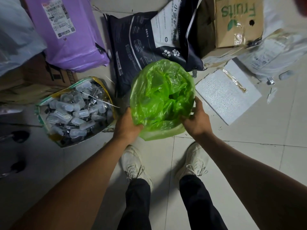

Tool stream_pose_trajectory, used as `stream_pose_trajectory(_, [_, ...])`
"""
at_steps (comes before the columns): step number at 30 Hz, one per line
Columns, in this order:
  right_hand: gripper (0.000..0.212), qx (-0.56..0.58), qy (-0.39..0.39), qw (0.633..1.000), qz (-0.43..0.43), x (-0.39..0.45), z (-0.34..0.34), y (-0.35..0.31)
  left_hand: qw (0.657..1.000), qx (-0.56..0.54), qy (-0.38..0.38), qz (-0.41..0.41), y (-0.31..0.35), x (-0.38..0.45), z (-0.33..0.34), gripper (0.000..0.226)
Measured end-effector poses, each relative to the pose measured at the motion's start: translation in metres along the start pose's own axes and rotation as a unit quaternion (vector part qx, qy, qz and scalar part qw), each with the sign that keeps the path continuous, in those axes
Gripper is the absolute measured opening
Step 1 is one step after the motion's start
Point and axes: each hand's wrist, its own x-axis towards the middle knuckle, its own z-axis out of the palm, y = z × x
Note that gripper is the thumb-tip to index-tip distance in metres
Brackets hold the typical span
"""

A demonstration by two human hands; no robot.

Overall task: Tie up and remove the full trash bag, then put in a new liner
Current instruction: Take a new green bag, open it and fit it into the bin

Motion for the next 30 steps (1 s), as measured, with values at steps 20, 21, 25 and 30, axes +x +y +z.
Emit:
stream_pose_trajectory(20, [0.061,-0.343,-0.093,0.899,-0.257,0.049,0.036,-0.052,0.99,0.032,0.063,0.123,0.034,0.04,-0.021,0.089])
stream_pose_trajectory(21, [0.063,-0.36,-0.114,0.893,-0.246,0.055,0.043,-0.053,0.989,0.033,0.068,0.128,0.034,0.044,-0.017,0.09])
stream_pose_trajectory(25, [0.072,-0.377,-0.161,0.891,-0.194,0.077,0.073,-0.048,0.987,0.044,0.085,0.13,0.024,0.051,0.002,0.094])
stream_pose_trajectory(30, [0.076,-0.36,-0.193,0.902,-0.14,0.103,0.098,-0.035,0.98,0.014,0.113,0.161,0.013,0.056,0.013,0.097])
